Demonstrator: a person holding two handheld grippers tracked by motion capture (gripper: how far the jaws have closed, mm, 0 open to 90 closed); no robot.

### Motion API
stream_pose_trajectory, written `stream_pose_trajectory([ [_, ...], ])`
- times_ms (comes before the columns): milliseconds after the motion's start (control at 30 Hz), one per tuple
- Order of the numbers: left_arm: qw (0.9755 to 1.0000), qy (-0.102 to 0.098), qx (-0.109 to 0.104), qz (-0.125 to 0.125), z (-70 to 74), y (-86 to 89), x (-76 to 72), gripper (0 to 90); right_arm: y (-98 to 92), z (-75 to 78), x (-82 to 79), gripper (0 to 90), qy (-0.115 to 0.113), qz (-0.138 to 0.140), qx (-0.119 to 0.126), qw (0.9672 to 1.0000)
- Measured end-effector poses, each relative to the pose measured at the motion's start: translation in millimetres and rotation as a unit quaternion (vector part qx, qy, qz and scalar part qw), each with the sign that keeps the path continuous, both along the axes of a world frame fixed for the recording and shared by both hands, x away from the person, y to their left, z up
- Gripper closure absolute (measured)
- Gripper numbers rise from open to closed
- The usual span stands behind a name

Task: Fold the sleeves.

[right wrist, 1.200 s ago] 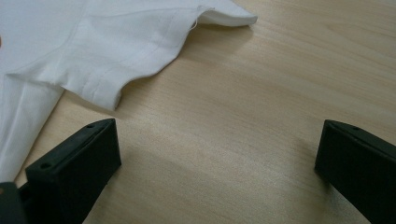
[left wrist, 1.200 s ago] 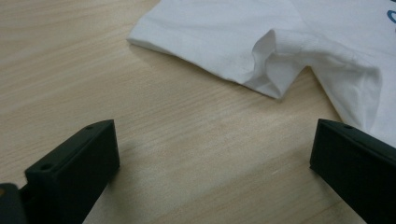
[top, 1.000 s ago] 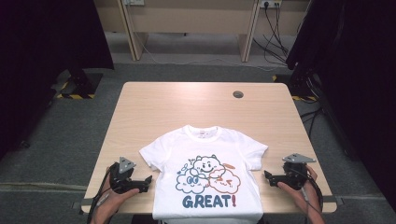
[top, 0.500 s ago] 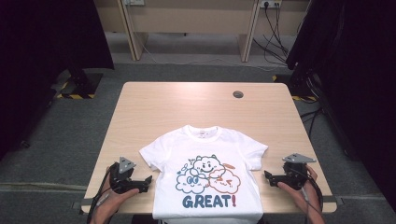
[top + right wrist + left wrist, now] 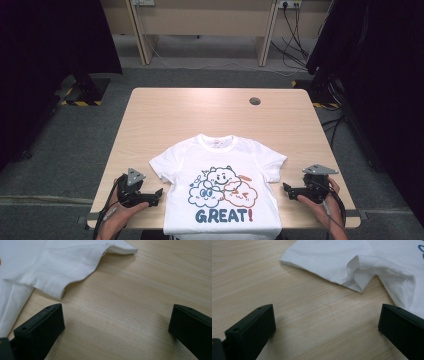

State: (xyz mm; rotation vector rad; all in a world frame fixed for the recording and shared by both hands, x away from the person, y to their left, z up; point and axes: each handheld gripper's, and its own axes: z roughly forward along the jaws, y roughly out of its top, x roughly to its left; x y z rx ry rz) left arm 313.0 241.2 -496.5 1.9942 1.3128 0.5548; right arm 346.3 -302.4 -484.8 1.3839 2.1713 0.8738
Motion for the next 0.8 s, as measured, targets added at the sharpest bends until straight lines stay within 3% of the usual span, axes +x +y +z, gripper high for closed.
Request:
stream_pose_trajectory([
  [300, 1.0000, 0.001, -0.005, -0.004, 0.2, 1.6, 0.1, 0.0, -0.1, 0.0, 0.2, 0.2, -0.001, 0.001, -0.001, 1.0000],
  [433, 0.9998, 0.002, -0.016, -0.006, 0.5, 4.2, 0.2, 0.0, -0.1, 0.0, 0.2, 0.2, -0.001, 0.001, -0.001, 1.0000],
  [800, 0.9995, -0.006, -0.030, 0.007, 1.5, 11.4, 6.2, 3.5, -0.1, 0.0, 0.2, 0.2, -0.001, 0.001, 0.000, 1.0000],
])
